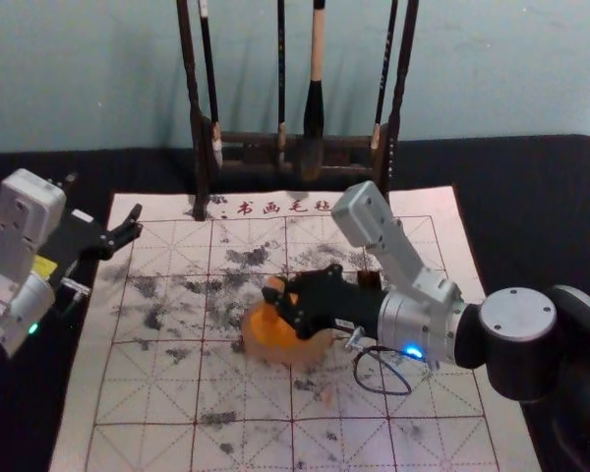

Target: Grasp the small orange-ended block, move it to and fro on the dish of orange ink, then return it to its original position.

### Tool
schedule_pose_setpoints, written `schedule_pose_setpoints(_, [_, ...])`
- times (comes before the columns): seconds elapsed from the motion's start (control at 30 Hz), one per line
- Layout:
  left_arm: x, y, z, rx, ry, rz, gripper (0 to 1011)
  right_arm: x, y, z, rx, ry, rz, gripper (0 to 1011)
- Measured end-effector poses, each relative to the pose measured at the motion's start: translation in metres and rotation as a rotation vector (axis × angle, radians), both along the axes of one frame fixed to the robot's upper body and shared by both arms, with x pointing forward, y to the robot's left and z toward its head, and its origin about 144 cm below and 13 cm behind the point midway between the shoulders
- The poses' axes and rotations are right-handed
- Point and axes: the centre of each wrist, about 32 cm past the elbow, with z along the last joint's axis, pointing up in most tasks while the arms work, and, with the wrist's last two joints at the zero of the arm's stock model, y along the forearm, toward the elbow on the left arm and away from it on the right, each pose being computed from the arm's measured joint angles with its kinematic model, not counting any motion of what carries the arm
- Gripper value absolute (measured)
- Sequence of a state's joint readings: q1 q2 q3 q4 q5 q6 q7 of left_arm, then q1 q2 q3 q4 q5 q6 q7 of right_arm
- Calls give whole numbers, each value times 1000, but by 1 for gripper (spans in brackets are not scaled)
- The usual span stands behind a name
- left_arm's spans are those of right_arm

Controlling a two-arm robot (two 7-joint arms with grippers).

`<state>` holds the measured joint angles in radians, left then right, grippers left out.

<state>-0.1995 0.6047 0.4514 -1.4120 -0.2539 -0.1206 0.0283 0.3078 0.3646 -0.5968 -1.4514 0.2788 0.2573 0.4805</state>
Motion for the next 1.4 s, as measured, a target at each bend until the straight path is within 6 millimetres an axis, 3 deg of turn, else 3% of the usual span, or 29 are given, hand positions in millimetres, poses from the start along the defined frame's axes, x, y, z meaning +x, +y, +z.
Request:
schedule_pose_setpoints(0.47, [0,0,0,0,0,0,1001,5,-11,1,-3,-8,-48,127])
schedule_pose_setpoints(1.07, [0,0,0,0,0,0,1001,-10,-29,3,4,2,-40,127])
schedule_pose_setpoints(1.4, [0,0,0,0,0,0,1001,-15,-26,3,9,11,-14,127])
